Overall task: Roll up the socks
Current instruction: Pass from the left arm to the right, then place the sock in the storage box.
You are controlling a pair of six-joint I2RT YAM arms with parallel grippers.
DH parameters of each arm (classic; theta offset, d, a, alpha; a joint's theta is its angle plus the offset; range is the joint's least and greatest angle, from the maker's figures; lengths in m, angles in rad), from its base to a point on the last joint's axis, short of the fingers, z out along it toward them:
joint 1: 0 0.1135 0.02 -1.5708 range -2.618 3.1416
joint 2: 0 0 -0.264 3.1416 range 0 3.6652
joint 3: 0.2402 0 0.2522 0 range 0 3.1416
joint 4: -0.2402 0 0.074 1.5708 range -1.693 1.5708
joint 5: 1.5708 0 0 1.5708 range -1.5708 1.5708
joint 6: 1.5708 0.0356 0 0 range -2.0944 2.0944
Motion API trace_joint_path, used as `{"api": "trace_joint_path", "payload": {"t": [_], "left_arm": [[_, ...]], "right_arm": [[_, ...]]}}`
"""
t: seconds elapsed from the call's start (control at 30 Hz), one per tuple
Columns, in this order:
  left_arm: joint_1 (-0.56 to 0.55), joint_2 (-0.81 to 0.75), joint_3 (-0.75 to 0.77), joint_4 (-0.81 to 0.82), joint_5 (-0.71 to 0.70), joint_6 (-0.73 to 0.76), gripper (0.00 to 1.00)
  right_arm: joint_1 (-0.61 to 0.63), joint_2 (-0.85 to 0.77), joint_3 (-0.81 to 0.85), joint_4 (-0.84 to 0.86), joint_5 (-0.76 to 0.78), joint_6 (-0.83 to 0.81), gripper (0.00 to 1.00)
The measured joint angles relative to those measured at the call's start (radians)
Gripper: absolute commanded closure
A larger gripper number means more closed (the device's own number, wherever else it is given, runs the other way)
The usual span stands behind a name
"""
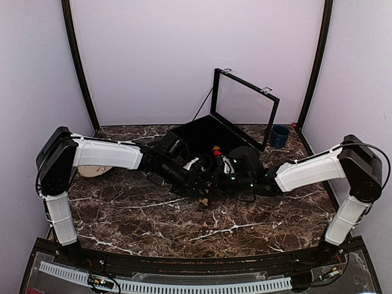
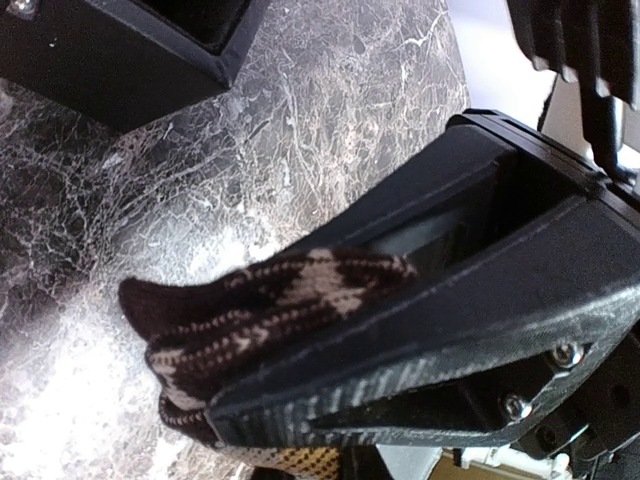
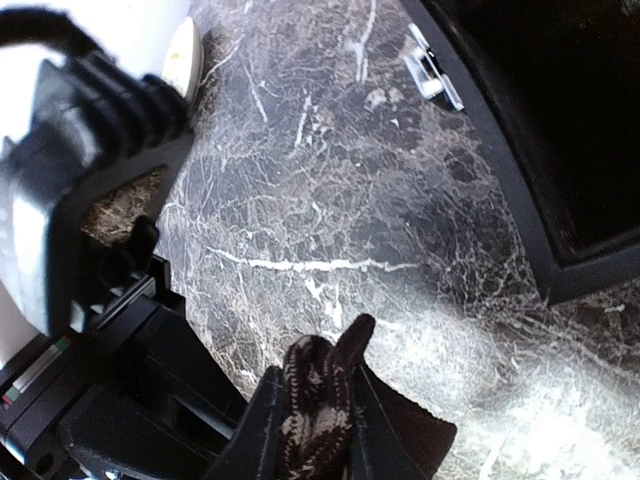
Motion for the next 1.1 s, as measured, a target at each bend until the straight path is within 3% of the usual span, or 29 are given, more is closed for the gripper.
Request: {"api": "trace_joint_path", "payload": {"t": [0.3, 0.57, 0.93, 1.1], "left_arm": [[-0.004, -0.009, -0.045, 0.101, 0.022, -0.059, 0.78], [0.021, -0.171, -0.224, 0.265, 0.003, -0.120, 0.66], [0.055, -0.309, -0.312, 0.343, -0.039, -0.160, 0.64], [0.093, -0.386, -0.360, 0.344, -0.092, -0.176, 0.65]], "right_arm": [[-0.010, -0.052, -0.056, 0.029, -0.002, -0.005, 1.00], [-0.013, -0.113, -0.114, 0.081, -0.046, 0.005, 1.00], [-0.013, -0.182, -0.099, 0.030, -0.039, -0.048, 1.00], [-0.018, -0.185, 0.020, -0.088, -0.003, -0.134, 1.00]]}}
